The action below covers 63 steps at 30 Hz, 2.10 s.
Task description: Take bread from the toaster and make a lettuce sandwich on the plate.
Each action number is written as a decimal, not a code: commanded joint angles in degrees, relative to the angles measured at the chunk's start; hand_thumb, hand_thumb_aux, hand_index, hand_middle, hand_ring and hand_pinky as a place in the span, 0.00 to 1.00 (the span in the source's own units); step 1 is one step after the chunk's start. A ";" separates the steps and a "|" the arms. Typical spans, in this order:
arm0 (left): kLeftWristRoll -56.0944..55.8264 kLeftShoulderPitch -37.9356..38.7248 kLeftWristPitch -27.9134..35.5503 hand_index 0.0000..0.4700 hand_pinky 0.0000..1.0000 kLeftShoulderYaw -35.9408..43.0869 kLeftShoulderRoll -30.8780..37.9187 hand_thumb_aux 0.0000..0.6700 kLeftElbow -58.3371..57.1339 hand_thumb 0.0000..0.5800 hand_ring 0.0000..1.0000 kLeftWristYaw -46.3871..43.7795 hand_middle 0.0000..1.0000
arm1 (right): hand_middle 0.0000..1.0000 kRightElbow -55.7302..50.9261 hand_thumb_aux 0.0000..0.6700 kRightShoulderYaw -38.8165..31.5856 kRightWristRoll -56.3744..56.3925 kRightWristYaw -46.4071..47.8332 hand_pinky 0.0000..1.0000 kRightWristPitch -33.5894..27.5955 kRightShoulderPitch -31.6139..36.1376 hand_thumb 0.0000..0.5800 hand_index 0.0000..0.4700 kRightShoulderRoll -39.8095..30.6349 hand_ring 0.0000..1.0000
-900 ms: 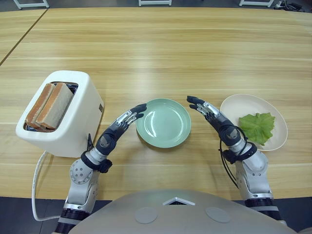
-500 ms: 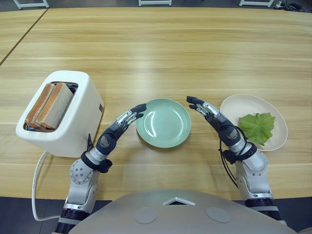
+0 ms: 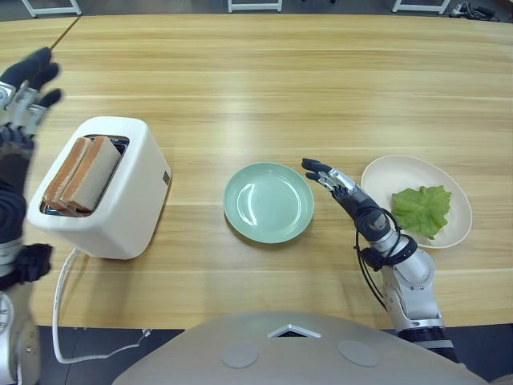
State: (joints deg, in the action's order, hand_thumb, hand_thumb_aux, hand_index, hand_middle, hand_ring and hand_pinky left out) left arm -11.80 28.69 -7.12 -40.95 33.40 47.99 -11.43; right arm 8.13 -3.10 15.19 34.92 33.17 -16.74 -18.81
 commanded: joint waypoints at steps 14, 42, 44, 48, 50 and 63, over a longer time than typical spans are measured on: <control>42.03 2.69 -1.45 0.37 0.00 2.02 5.87 0.37 -26.29 0.60 0.00 0.07 0.00 | 0.00 0.52 0.00 0.20 -1.39 -1.18 0.00 -1.58 0.61 0.00 0.00 -0.57 0.00; 39.38 1.44 -1.61 0.93 0.00 4.22 4.14 0.93 -24.01 1.00 0.00 -2.50 0.00 | 0.00 1.70 0.00 0.82 -1.70 -1.30 0.00 -1.51 -0.43 0.00 0.00 -0.50 0.00; 38.64 0.67 -2.43 1.00 0.00 3.41 3.81 1.00 -23.05 1.00 0.00 -1.50 0.00 | 0.00 1.69 0.00 0.85 -1.69 -1.27 0.00 -1.48 -0.44 0.00 0.00 -0.49 0.00; 35.91 -1.51 -4.49 1.00 0.00 1.63 3.09 1.00 -21.00 1.00 0.00 0.33 0.00 | 0.00 1.90 0.00 0.84 -1.85 -1.43 0.00 -1.53 -0.61 0.00 0.00 -0.41 0.00; 32.88 -2.54 -5.87 1.00 0.00 0.57 2.63 1.00 -20.34 1.00 0.00 0.85 0.00 | 0.00 1.94 0.00 0.83 -1.91 -1.45 0.00 -1.53 -0.65 0.00 0.00 -0.40 0.00; 29.31 -24.16 0.24 1.00 0.00 17.28 2.65 1.00 -13.03 1.00 0.00 0.04 0.00 | 0.00 -1.96 0.00 0.25 -2.53 -1.75 0.00 -1.41 3.35 0.00 0.00 0.44 0.00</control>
State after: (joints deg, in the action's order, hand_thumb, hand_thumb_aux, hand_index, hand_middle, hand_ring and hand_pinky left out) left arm 12.57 8.74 -8.82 -34.25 37.36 34.00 -9.75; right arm 7.90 -2.54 13.21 33.19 32.10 -15.06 -18.70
